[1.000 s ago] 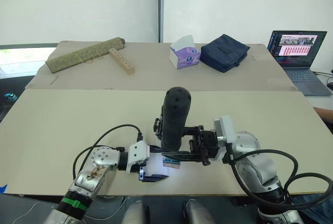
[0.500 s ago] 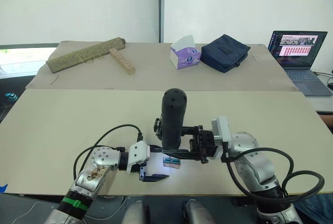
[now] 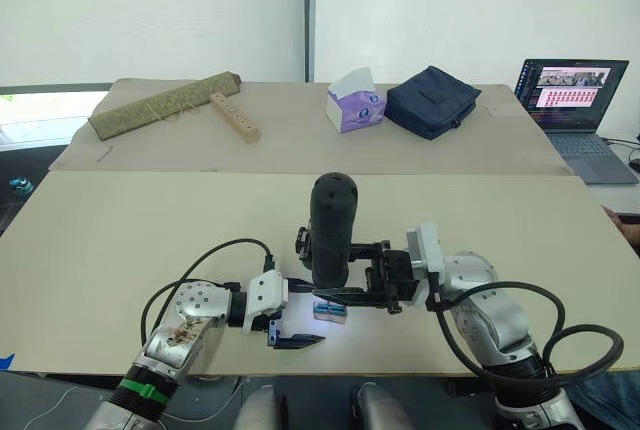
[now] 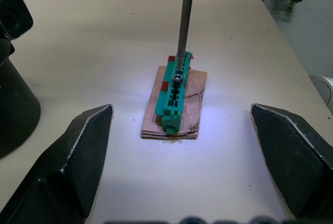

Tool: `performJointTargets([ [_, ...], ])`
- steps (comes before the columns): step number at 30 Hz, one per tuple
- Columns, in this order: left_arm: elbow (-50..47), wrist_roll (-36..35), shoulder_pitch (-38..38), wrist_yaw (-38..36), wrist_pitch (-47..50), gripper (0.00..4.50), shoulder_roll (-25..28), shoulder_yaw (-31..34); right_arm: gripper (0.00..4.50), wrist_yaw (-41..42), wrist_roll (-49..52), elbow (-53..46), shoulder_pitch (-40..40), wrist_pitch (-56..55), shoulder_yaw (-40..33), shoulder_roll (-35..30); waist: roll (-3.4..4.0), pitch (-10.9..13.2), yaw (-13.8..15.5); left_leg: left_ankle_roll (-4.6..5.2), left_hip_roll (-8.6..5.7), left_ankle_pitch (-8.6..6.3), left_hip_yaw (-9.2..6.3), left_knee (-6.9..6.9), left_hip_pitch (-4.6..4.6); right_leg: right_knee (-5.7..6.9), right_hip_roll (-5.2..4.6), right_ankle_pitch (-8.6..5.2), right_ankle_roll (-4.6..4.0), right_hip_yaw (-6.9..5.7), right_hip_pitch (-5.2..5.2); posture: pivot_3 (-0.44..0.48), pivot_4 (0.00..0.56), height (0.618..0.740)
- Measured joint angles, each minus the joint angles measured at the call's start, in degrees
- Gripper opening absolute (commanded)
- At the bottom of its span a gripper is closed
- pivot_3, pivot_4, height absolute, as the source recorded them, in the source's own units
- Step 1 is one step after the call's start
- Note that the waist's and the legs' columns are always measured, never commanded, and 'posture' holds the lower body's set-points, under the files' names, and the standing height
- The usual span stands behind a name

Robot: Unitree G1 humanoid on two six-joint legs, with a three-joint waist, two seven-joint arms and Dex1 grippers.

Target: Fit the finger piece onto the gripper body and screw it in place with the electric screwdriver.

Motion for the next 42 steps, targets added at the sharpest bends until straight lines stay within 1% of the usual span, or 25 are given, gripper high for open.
performJointTargets([
  [42,0.7,-0.1,-0.2,-0.1,-0.2,4.47,0.0,-0.1,1.92,0.1,-1.3,1.2,-0.7,0.0,0.5,0.5,0.00,0.0,0.0,0.00,0.00,0.00,0.00,0.00,0.07,0.04,0.00,0.00,0.00,0.00,0.06,0.000,0.150,0.740],
])
